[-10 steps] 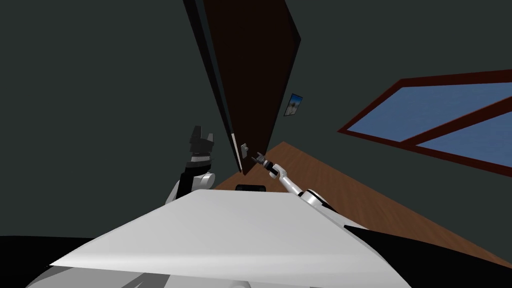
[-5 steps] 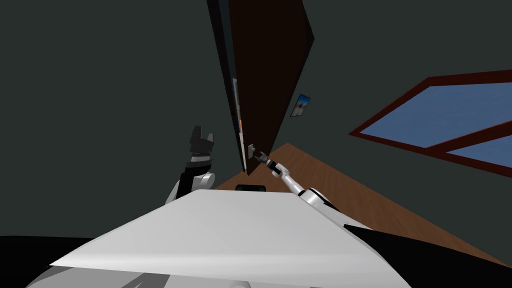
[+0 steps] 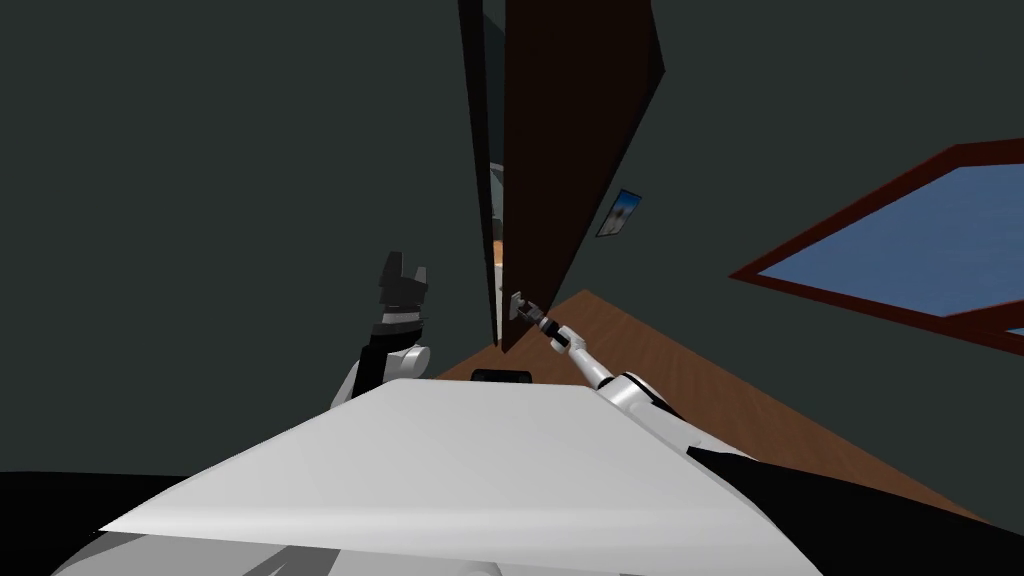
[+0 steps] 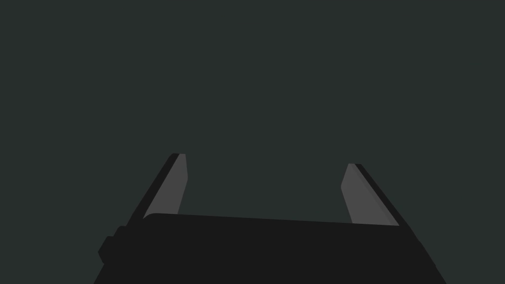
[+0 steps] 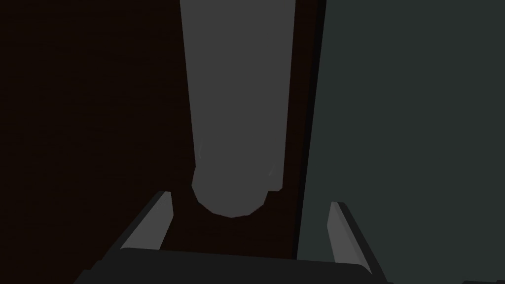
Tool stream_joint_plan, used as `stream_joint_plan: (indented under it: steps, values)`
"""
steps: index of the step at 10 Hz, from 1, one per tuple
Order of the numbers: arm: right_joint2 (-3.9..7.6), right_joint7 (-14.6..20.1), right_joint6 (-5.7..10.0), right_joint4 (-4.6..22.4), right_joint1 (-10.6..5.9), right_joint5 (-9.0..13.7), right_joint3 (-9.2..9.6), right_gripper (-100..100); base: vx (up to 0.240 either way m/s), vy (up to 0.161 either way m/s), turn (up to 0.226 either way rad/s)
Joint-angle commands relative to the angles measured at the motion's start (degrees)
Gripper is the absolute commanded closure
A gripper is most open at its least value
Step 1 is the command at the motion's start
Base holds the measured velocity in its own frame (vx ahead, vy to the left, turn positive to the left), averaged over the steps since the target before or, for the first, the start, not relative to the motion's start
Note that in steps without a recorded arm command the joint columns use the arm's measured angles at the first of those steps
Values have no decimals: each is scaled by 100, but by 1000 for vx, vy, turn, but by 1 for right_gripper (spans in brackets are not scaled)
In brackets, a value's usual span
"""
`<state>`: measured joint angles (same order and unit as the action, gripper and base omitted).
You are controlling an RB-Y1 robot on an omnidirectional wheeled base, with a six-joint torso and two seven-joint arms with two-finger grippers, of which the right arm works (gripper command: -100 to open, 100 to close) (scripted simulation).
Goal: Pull the door open
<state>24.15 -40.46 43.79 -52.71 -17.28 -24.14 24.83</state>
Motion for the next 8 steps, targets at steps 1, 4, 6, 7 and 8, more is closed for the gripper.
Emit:
stream_joint_plan:
  steps: [1,4,6,7,8]
  values:
    - [66,0,143,200,-67,55,-111,-100,91,142,112]
    - [92,-2,174,236,-65,74,-152,-100,70,85,45]
    - [92,-2,174,236,-65,74,-152,100,-3,-14,-9]
    - [92,-2,174,236,-65,74,-152,100,-8,-16,19]
    - [92,-2,174,236,-65,74,-152,100,-6,-7,3]
